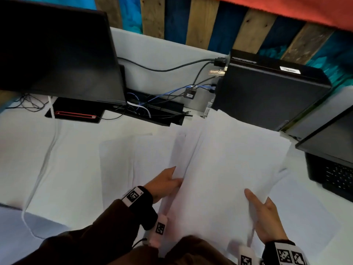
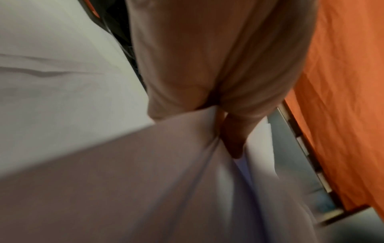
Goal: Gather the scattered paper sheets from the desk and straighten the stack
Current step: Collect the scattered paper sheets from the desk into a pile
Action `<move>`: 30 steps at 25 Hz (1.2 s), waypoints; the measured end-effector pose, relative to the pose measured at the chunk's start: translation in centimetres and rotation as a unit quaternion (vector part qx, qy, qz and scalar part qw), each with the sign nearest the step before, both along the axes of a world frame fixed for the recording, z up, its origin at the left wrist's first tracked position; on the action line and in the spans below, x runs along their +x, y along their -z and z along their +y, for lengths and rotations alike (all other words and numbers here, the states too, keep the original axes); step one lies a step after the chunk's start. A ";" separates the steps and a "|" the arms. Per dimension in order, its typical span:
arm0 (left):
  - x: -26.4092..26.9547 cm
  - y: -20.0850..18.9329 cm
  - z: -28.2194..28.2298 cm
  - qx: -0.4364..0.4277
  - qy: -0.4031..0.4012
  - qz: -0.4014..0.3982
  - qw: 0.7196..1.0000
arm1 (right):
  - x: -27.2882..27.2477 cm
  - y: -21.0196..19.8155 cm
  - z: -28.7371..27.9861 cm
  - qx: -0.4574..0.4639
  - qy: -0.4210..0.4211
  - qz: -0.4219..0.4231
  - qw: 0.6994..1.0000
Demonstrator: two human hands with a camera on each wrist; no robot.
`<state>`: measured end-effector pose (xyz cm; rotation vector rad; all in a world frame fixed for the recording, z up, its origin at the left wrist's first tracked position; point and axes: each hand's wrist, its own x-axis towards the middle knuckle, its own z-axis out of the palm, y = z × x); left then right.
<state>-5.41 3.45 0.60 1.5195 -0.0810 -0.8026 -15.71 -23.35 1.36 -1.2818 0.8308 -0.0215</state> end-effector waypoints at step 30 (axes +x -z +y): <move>4.0 6.8 8.1 0.314 -0.161 0.011 0.936 | 0.8 -1.3 1.1 0.011 -0.049 -0.036 0.998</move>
